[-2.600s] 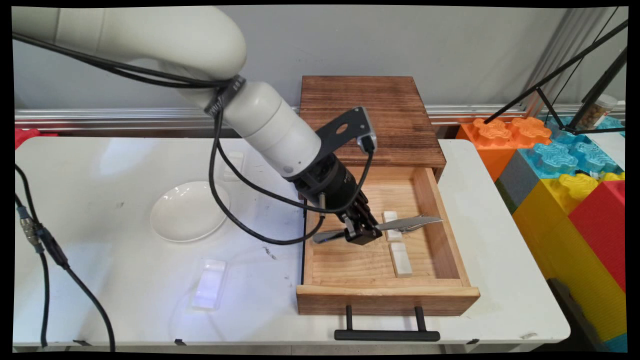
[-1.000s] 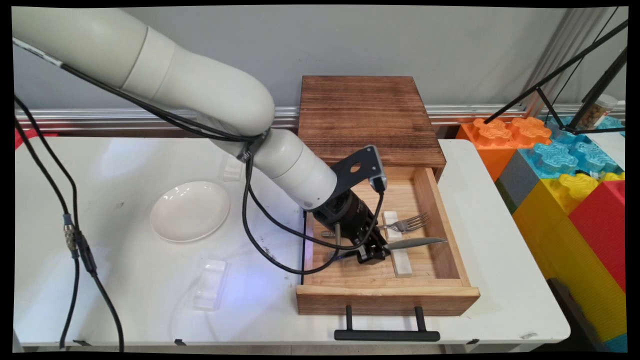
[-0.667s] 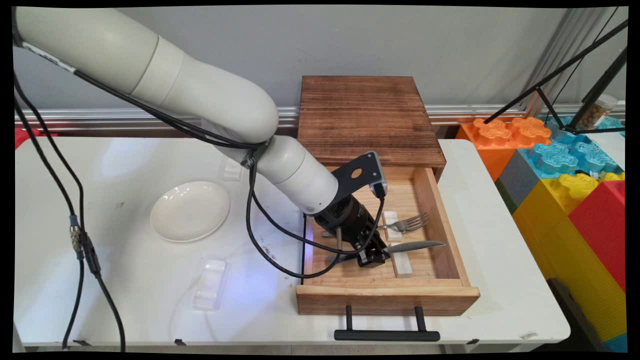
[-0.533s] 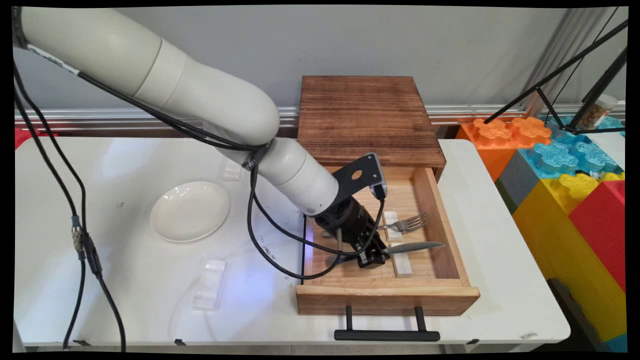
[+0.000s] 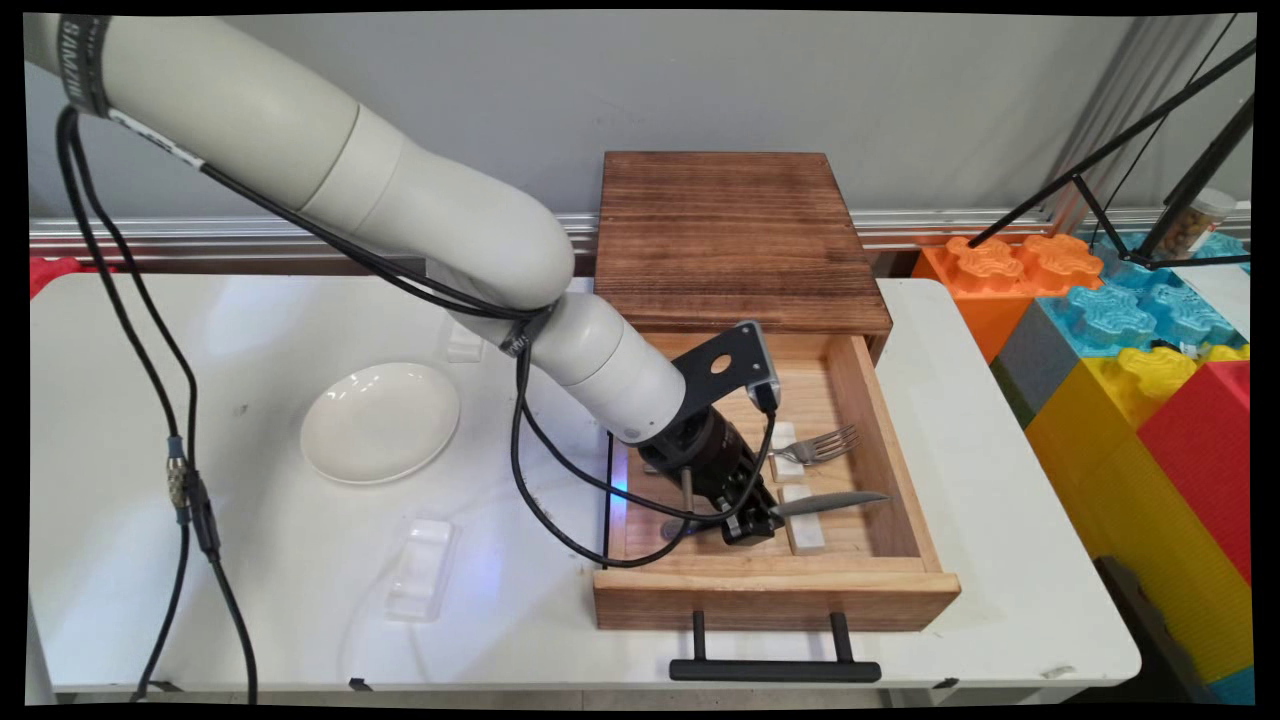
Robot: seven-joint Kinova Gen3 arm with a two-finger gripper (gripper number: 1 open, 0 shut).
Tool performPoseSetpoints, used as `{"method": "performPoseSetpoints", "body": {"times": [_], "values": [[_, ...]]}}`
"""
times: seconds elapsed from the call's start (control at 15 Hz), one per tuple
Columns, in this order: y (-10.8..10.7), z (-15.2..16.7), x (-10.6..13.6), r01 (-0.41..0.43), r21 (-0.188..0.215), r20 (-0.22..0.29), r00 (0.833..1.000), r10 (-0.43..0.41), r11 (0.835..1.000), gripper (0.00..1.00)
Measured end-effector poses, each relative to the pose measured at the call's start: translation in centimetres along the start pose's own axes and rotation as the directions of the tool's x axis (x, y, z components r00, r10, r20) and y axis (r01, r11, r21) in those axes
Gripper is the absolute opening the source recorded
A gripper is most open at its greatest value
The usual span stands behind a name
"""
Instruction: Place the picked object into the drawer
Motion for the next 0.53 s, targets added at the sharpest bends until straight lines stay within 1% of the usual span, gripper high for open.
{"method": "performPoseSetpoints", "body": {"times": [0.53], "values": [[-0.12, 0.93, -0.21, -0.006, -0.004, 0.002, 1.0, 0.006, 1.0, 0.0]]}}
